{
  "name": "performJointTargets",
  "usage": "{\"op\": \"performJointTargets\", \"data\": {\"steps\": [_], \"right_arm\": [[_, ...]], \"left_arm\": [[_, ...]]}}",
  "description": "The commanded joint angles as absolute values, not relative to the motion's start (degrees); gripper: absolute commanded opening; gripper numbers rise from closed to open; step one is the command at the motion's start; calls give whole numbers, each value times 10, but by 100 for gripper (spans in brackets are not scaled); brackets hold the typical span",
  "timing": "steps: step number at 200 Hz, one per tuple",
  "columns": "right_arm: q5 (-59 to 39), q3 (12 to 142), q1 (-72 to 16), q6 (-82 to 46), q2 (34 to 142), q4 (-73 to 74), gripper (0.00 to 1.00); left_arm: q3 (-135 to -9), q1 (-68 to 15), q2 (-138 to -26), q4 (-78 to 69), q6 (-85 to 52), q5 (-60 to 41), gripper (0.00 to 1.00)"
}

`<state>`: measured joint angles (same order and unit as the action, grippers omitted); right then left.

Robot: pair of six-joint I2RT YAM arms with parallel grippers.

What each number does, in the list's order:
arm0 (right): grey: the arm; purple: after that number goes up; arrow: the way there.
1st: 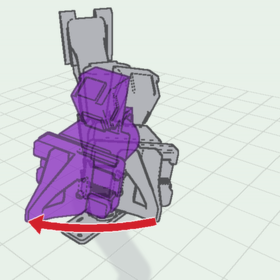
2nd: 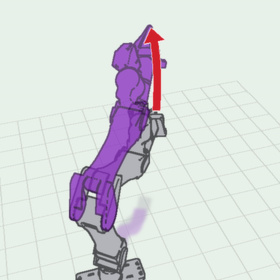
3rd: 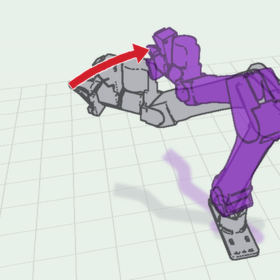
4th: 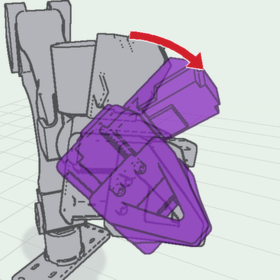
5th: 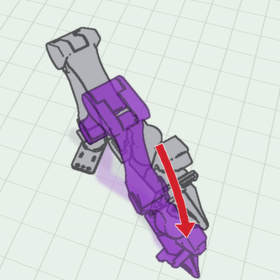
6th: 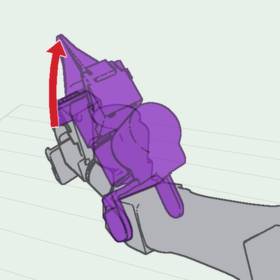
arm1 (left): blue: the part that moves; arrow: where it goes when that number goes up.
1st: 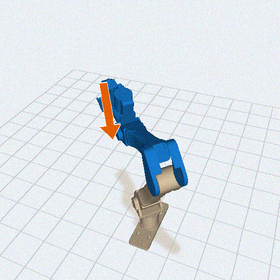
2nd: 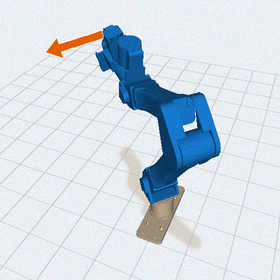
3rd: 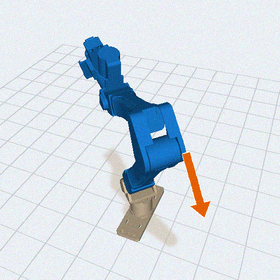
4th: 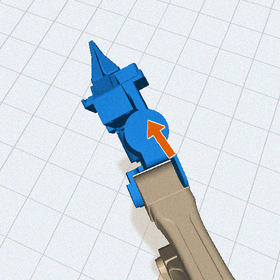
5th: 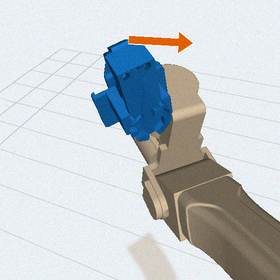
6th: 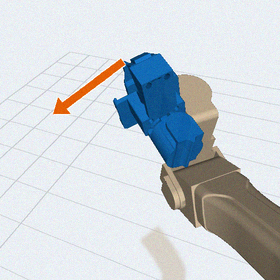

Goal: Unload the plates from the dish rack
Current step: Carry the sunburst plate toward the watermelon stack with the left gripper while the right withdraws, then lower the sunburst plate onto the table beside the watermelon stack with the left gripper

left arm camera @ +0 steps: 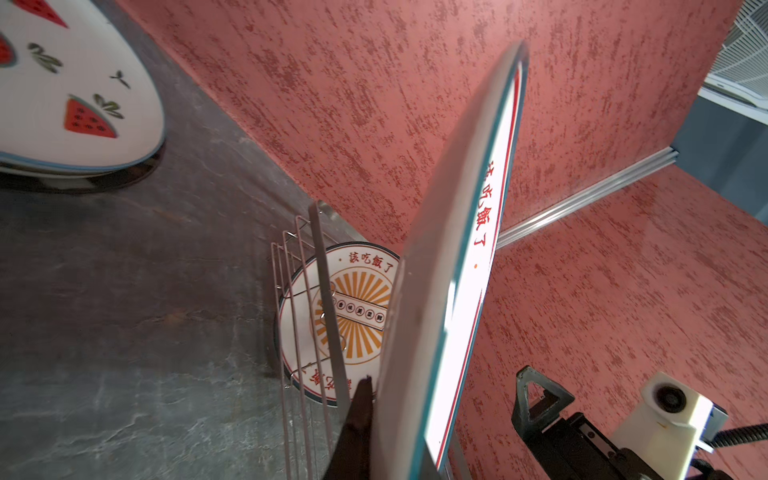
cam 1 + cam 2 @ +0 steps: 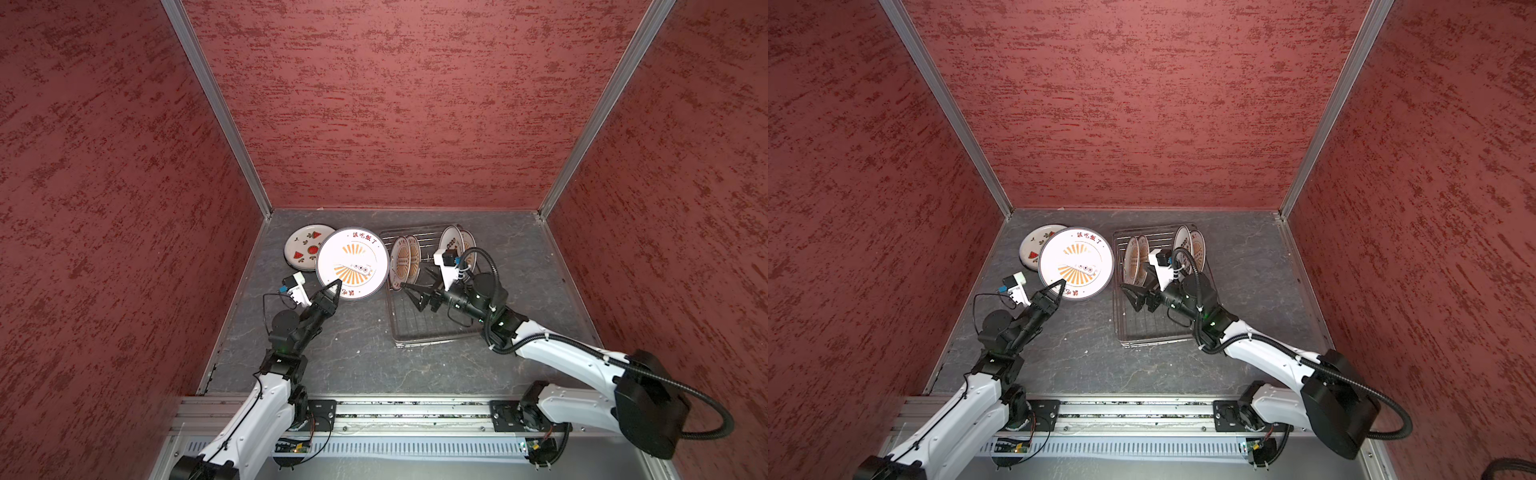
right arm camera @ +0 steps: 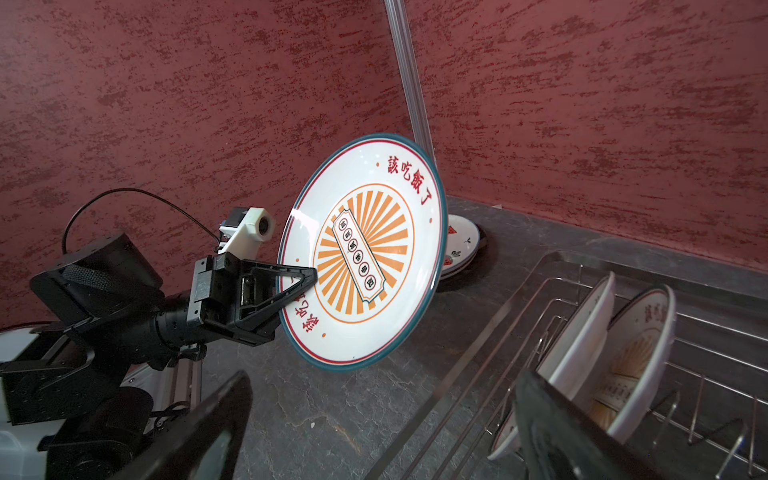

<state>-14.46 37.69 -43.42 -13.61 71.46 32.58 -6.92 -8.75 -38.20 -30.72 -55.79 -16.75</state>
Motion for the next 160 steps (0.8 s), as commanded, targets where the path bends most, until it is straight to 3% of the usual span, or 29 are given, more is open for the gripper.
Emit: {"op": "performJointTargets", "data": {"steps": [1,94,160], "right_arm": [[-117,413,-448,-112,740,318,99],[-43,520,-491,-101,858,255,99],[-47,622,-506,-94,958,189,99]], "left_arm": [[-69,-67,-362,-295,-575,-181,0],[-61,-32,-378,-204,-628,-152,0],[-61,-36,-422,-209,-671,-134,0]]}}
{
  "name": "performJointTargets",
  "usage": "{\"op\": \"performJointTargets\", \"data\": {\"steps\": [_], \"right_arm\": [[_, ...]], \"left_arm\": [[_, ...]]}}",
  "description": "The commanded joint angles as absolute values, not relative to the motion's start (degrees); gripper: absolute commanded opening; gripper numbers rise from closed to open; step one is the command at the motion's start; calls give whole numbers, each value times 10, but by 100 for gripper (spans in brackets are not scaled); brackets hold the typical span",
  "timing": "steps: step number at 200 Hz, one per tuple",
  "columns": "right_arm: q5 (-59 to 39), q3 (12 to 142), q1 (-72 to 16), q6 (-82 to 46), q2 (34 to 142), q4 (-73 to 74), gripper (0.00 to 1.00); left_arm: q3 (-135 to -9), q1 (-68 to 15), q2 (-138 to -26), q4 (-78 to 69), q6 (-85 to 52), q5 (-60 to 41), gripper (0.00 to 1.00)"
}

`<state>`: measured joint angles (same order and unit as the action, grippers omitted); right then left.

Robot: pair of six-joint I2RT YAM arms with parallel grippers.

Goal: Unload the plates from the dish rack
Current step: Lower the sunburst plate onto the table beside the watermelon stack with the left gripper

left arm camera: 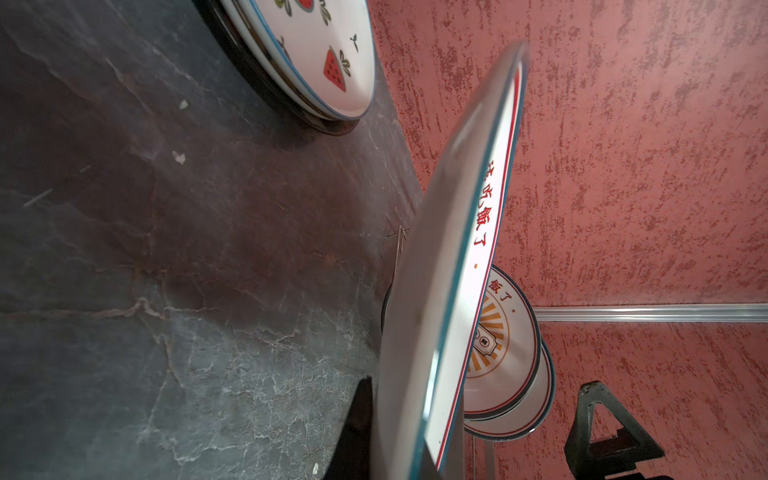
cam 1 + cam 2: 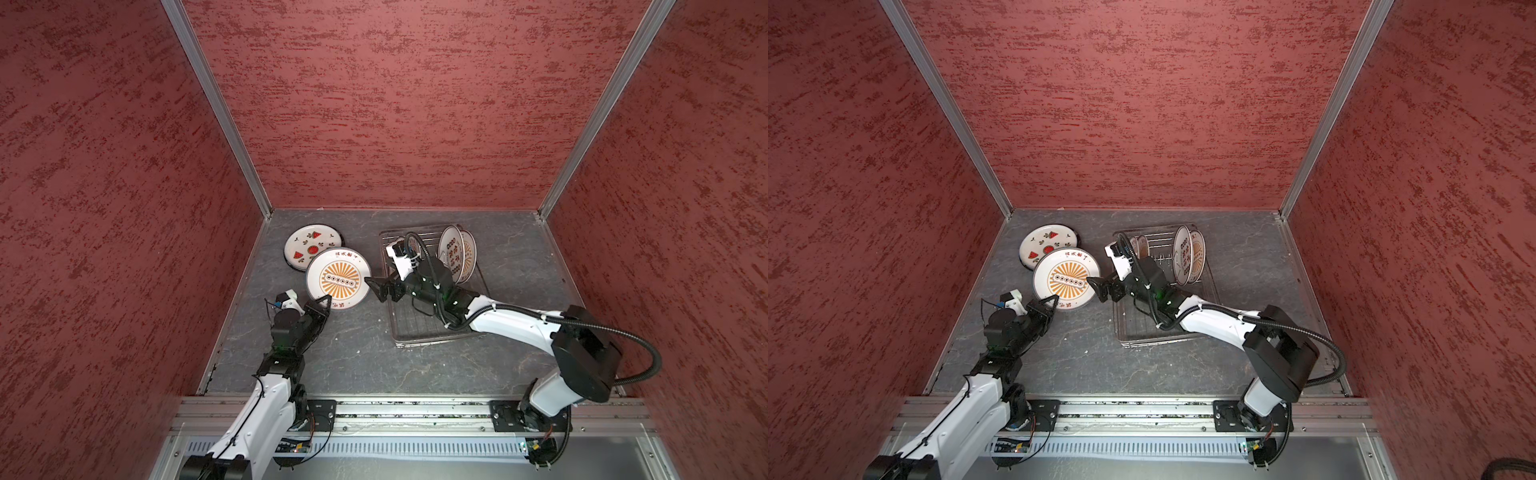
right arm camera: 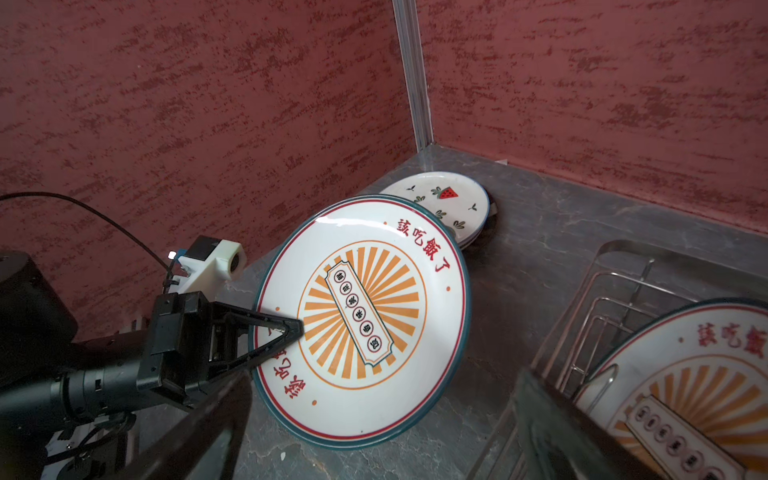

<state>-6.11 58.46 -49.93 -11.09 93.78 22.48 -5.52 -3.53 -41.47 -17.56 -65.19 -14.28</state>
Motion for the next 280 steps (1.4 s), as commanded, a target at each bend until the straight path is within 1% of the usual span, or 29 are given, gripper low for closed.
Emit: {"op": "performJointTargets", "data": {"steps": [1,48,161,238,262,271,280], "right_arm": [[-47,623,-506,-95,959,188,99],[-47,678,-510,-89,1008,141,99],[-31,740,-513,-89,1073,94,99],[-19,745,-513,-90,1084,90,99],[-13,745,-513,-88,1085,89,99],[-13,744,-513,-88,1086,90,99],[-12,745,-513,-88,1087,90,99]], "left_arm": [[-60,-36,-423,-209,-671,-133,0],[-80,-39,-453,-169,-686,-110,0],[-106,-59,-557,-173,-705,-78,0],[-117,-67,-646,-218,-721,-66,0],[-129,-70,-656,-197,-727,-61,0],[-131,-72,-656,-187,-727,-58,1],[-130,-75,-653,-184,-730,-48,5]]}}
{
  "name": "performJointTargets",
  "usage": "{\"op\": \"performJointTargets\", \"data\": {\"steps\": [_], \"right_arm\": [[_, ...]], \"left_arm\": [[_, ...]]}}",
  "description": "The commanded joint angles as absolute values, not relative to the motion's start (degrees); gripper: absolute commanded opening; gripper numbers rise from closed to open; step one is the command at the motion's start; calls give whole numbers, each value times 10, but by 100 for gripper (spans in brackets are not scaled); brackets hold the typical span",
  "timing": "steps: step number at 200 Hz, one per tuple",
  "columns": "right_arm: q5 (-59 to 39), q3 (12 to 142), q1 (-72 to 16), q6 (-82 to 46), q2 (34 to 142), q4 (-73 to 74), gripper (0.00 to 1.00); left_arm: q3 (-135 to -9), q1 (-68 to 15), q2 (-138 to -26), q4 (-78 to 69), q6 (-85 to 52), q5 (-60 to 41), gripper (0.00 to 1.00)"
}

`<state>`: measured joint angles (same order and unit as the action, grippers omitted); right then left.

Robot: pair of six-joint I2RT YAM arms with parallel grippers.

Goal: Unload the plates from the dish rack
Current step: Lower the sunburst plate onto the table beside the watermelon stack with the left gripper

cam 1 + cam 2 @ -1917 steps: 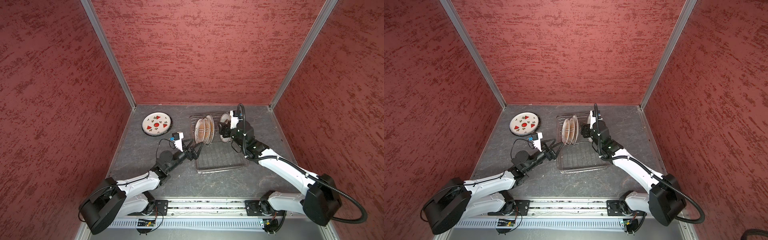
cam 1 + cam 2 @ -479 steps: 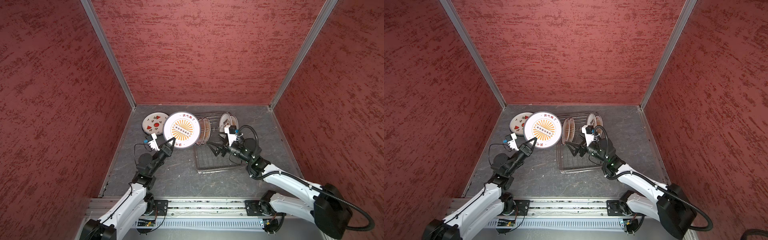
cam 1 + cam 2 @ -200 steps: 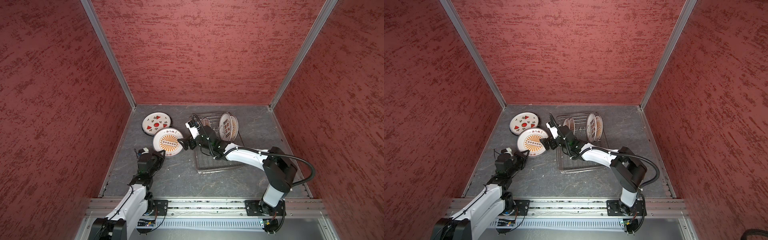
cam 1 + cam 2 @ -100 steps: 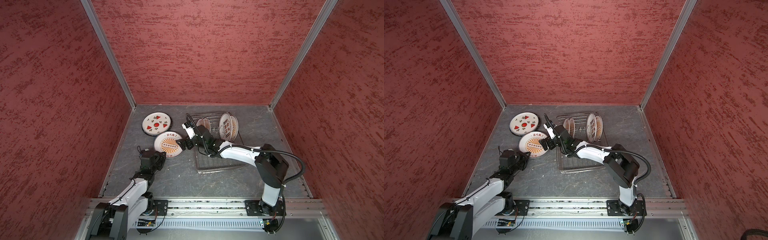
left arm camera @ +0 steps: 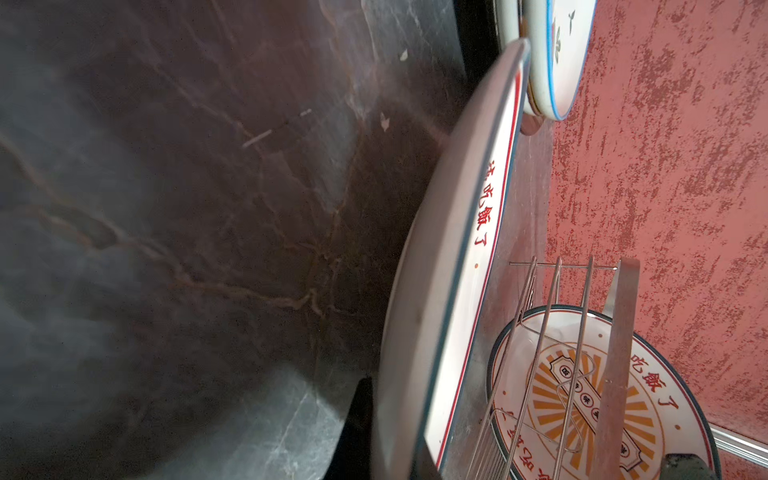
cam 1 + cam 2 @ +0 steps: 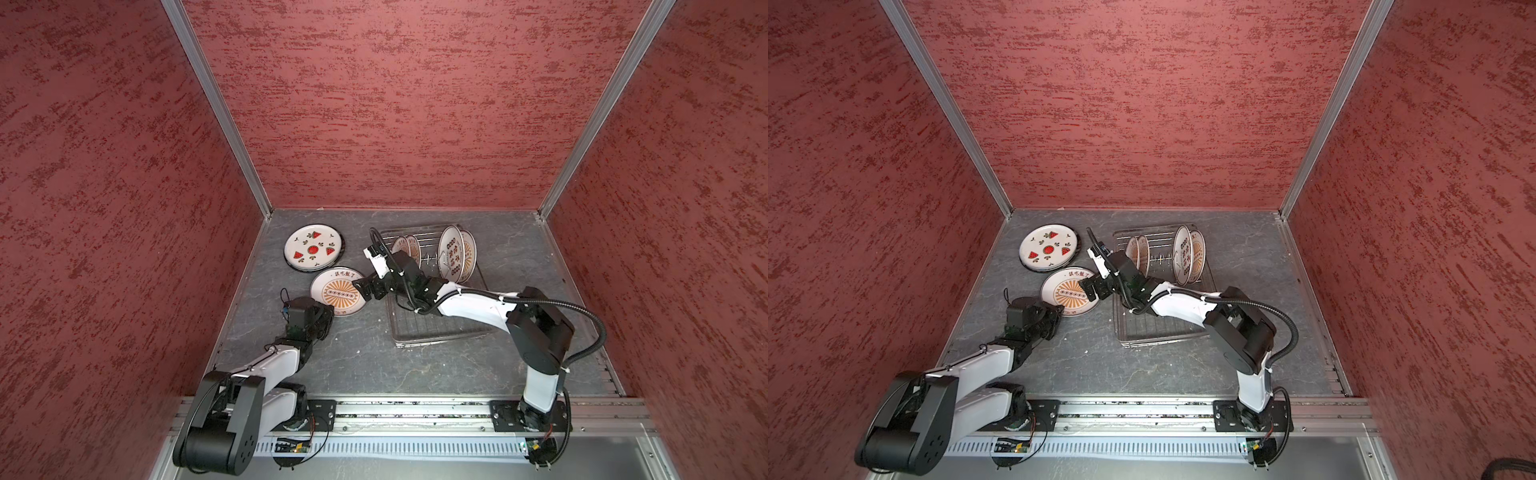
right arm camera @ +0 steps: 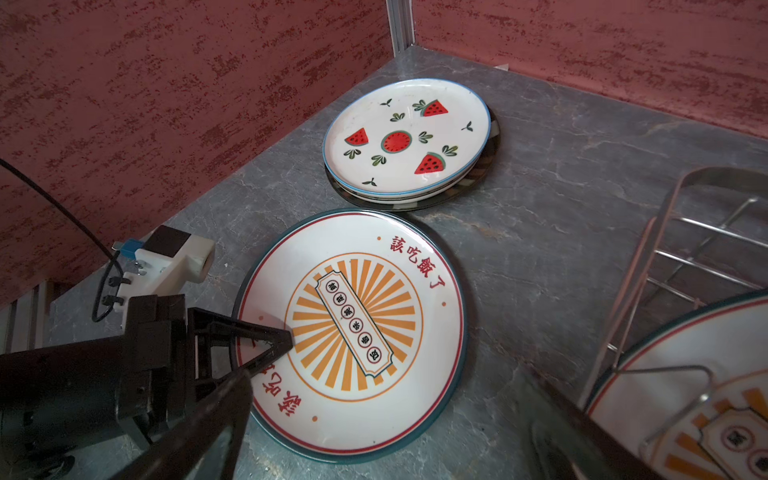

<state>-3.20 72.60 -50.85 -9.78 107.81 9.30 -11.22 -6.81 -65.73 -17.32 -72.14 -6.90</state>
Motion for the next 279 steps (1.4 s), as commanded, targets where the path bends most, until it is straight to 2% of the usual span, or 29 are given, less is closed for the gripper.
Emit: {"op": "performJointTargets", "data": {"steps": [1,15,22,27,75,103,133,153,216,279], "right_arm": [[-13,745,-513,-88,1088,90,99],[-12,746,-513,-88,1090,90,99],[-12,746,-513,-88,1090,90,99],[-11,746,-513,-88,1091,90,99],[-8,739,-513,-87,1087,96,99],[-5,738,-513,-85,1086,98,99],[-5,734,-513,-86,1085,103,99],[-3,730,-513,-86,1082,106,99],[-6,706,-513,-87,1059,129,99],[-44,640,-514,-81,987,198,99]], "left_arm": [[-130,-75,-652,-184,-731,-46,5],[-126,-77,-647,-183,-734,-34,10],[-127,-76,-646,-180,-735,-31,19],[-128,-75,-647,-179,-734,-33,21],[-131,-75,-657,-179,-732,-32,30],[-135,-75,-660,-172,-731,-26,50],[-137,-78,-660,-165,-729,-16,60],[-136,-81,-649,-153,-729,0,74],[-129,-80,-622,-124,-733,38,98],[-118,-78,-512,-34,-724,105,99]]}}
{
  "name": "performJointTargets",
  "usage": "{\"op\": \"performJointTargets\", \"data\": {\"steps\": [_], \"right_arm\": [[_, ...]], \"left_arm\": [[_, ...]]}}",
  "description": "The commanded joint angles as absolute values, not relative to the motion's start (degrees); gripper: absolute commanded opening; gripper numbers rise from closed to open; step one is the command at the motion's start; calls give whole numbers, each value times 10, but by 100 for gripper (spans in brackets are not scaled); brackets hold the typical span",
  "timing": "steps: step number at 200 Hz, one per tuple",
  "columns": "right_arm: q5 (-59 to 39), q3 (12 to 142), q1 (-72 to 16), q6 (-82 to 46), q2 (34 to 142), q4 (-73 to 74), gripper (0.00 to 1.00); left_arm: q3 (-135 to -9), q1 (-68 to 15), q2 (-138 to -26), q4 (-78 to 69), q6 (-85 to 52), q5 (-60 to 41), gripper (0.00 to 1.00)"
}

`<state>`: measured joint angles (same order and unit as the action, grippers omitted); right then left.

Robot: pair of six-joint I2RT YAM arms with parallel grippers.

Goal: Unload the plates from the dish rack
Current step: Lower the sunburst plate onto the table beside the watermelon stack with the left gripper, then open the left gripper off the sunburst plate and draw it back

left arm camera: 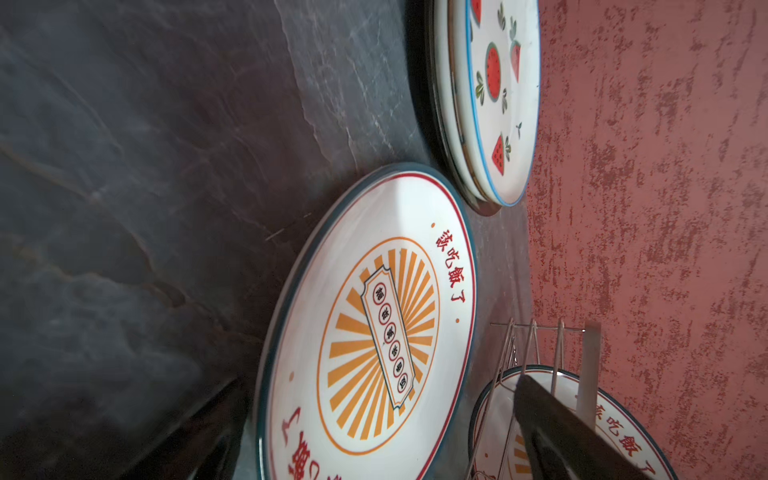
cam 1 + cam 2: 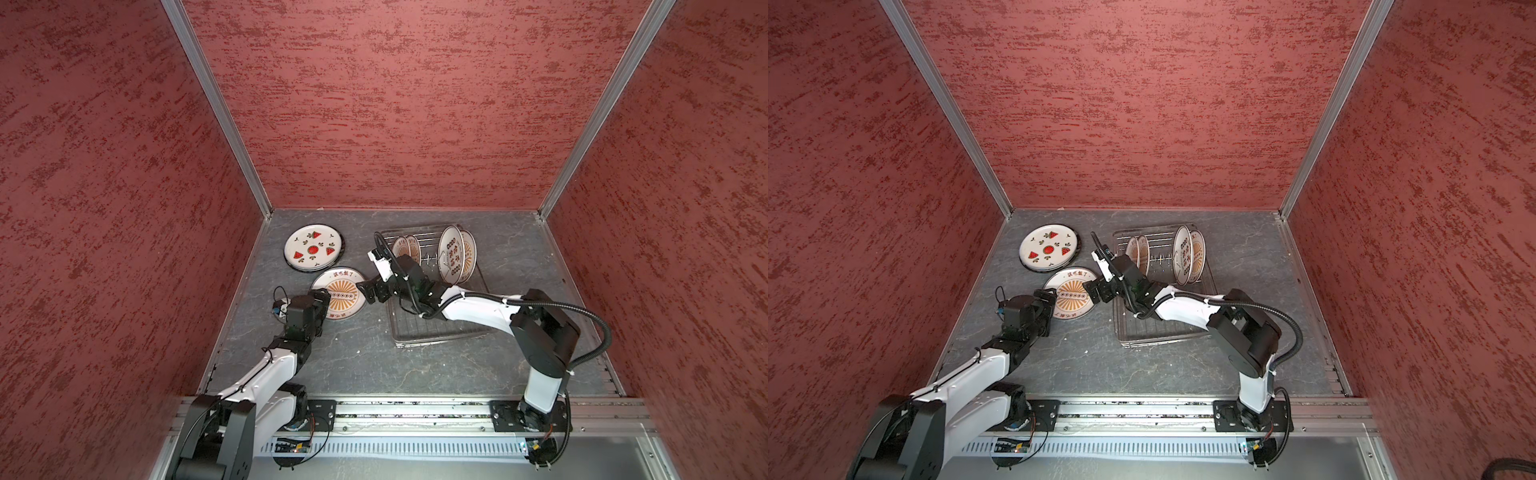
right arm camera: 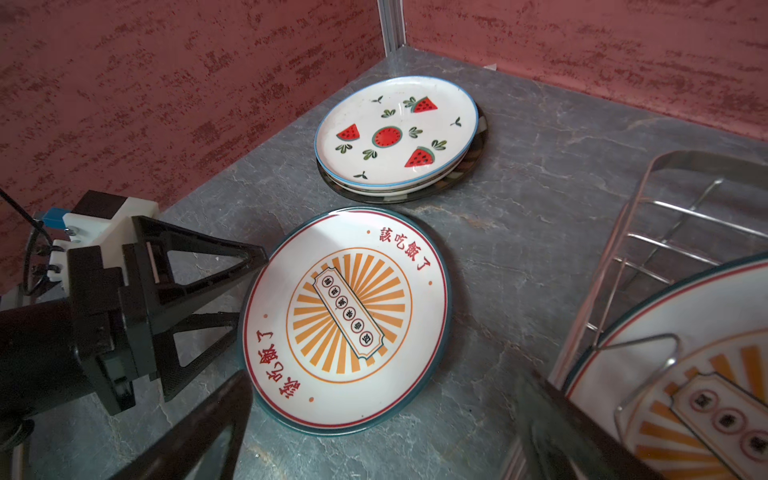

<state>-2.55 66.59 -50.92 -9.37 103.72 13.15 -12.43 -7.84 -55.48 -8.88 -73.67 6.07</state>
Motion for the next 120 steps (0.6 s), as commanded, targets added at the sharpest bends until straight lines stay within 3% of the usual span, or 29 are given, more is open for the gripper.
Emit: {"op": "performJointTargets", "data": {"steps": [1,27,65,120], "right_arm": [[-44,638,-514,-81,985,199,99],[-44,613,-514,-73,946,203,99],[1,559,-513,-77,872,229,99],[108,495,-488,-109,766,213,99]], "left_arm": [[-118,-79,-509,-32,-723,106,99],[-134,-100,-435,23,-659,147,99],[-125,-205,-343,3,-557,244,99],[-123,-272,-367,-144,-407,143,99]]}}
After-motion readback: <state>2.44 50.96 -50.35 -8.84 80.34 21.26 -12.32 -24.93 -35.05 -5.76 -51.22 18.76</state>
